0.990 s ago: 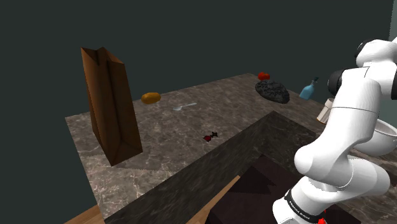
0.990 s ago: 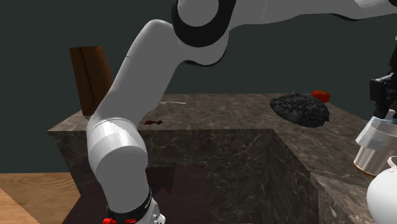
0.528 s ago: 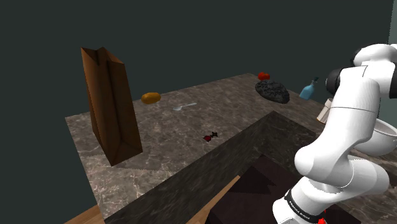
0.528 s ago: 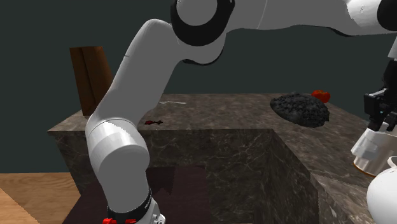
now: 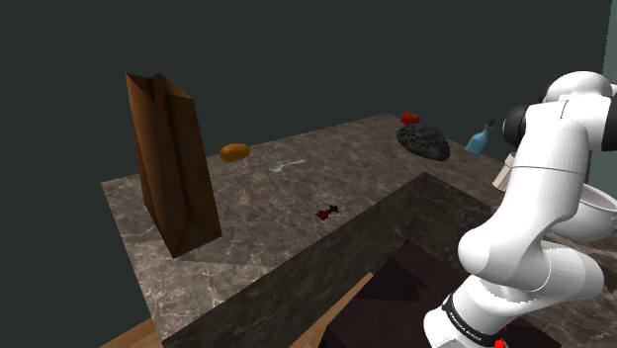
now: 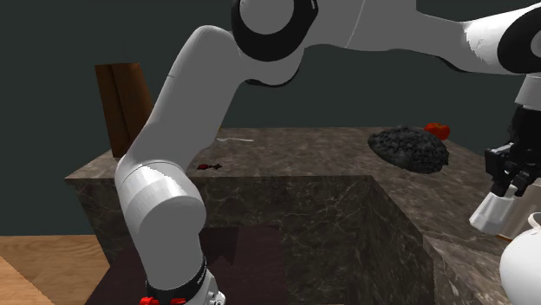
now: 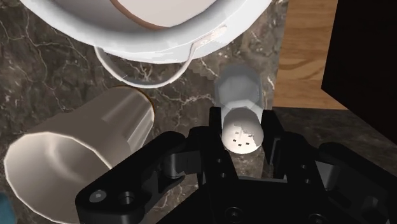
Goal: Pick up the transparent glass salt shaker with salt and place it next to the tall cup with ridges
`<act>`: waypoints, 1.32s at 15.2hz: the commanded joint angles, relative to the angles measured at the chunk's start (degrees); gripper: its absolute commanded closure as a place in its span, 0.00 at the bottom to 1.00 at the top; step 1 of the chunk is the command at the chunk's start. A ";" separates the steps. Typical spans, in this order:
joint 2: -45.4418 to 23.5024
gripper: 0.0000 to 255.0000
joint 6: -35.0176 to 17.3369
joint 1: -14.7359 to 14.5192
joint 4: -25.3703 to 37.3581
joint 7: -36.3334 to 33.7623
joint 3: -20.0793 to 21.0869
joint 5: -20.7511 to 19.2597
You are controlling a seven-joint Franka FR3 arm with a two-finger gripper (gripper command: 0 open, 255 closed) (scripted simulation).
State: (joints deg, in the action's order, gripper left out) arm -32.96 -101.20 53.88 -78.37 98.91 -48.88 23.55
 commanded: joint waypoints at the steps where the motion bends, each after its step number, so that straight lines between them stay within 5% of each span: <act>1: -0.33 1.00 -1.41 -0.12 -1.18 0.25 0.17 0.29; 14: -2.72 1.00 -9.91 -0.74 -8.19 1.83 1.65 2.51; 20: -2.72 1.00 -9.91 -0.74 -8.19 1.83 1.65 2.51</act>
State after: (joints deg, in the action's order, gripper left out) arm -35.68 -111.09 53.14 -86.55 100.74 -47.24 26.05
